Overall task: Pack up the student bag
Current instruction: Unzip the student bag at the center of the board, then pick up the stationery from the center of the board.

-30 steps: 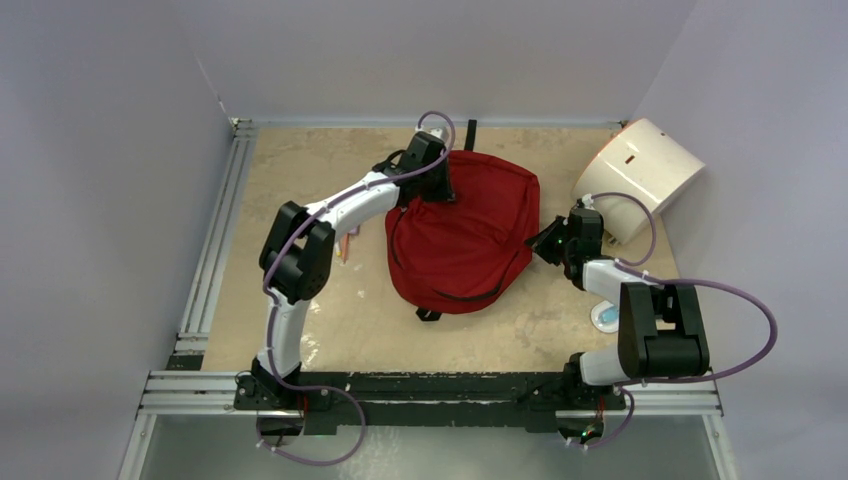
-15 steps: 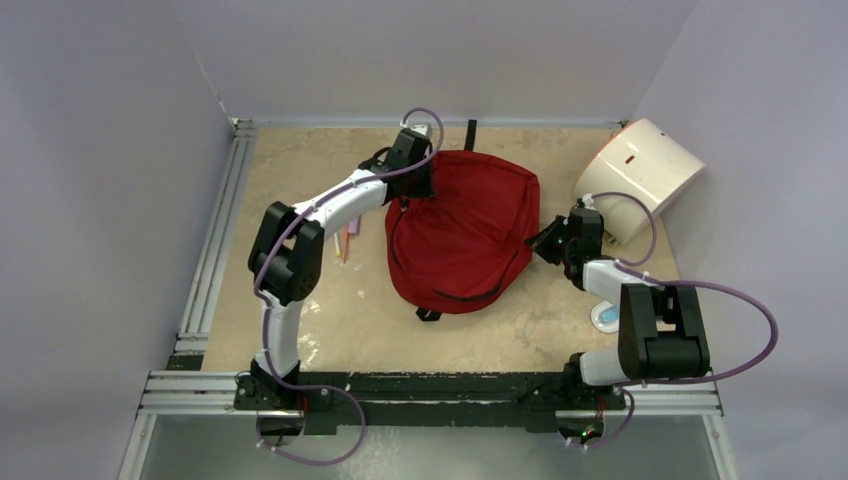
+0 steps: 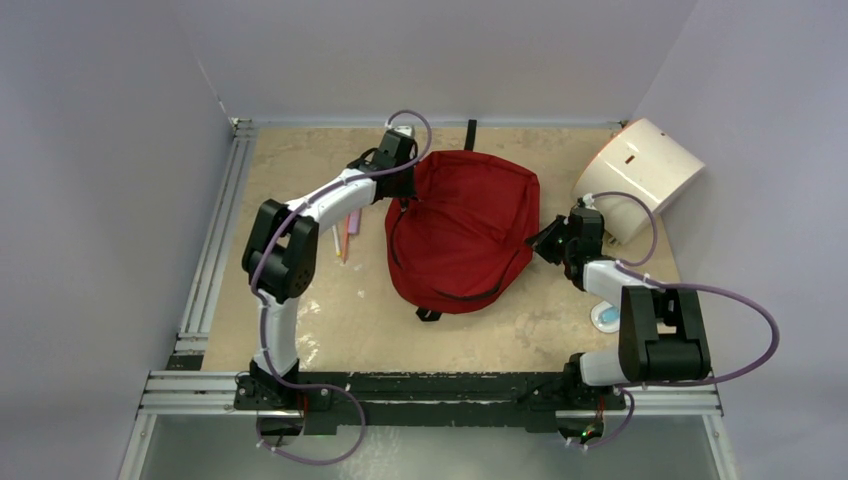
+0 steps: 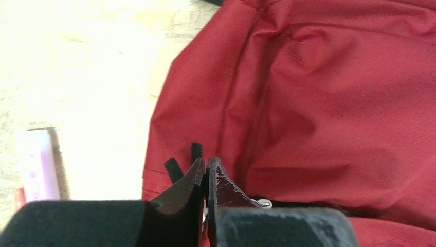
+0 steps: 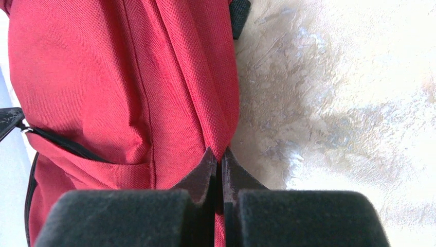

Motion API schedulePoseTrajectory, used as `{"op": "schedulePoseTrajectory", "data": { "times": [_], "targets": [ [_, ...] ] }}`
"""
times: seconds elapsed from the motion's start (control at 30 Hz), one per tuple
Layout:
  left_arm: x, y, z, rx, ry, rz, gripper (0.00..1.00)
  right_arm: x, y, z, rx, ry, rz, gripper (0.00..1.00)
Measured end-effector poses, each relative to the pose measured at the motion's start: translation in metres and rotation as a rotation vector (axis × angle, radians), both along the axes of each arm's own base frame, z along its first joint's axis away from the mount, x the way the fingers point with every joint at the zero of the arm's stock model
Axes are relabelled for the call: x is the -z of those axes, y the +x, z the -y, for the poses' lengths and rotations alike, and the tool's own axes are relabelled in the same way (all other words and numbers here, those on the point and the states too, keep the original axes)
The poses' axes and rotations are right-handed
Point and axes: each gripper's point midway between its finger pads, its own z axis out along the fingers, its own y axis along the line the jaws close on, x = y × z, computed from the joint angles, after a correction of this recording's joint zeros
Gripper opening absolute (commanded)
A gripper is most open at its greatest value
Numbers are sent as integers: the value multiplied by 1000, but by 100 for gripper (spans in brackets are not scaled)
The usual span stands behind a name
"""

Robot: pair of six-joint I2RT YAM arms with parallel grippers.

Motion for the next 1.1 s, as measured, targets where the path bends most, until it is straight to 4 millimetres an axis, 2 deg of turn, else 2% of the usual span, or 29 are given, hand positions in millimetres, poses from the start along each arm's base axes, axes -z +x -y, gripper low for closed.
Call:
{"op": "schedulePoseTrajectory", "data": {
  "times": [0.13, 0.47, 0.53, 0.6, 0.7, 0.77, 0.87, 0.97, 1.1],
  "targets": [
    [5, 3, -12, -18, 10, -9, 0, -2, 0, -1, -2, 0, 5, 0],
    [8, 1, -14, -4, 19, -16, 0, -3, 0, -1, -4, 0, 9, 0],
    [8, 1, -13, 3, 17, -18, 7, -4, 0, -1, -4, 0, 11, 0],
    [9, 1, -13, 11, 13, -21, 24, -5, 0, -2, -6, 0, 15, 4],
    [8, 3, -18, 9, 10, -24, 43, -12, 0, -2, -11, -3, 32, 15],
    [7, 4, -22, 6, -2, -29, 49, -20, 0, -2, -18, -7, 55, 23],
    [-4, 3, -25, 8, -25, -26, 54, -33, 0, -1, -22, -16, 88, 32],
    [-29, -2, -25, 15, -59, 1, 59, -47, 2, 1, -25, -27, 119, 37],
    [-65, -25, -33, -7, -102, 34, 61, -69, 10, 2, -36, -44, 167, 40]
  ]
}}
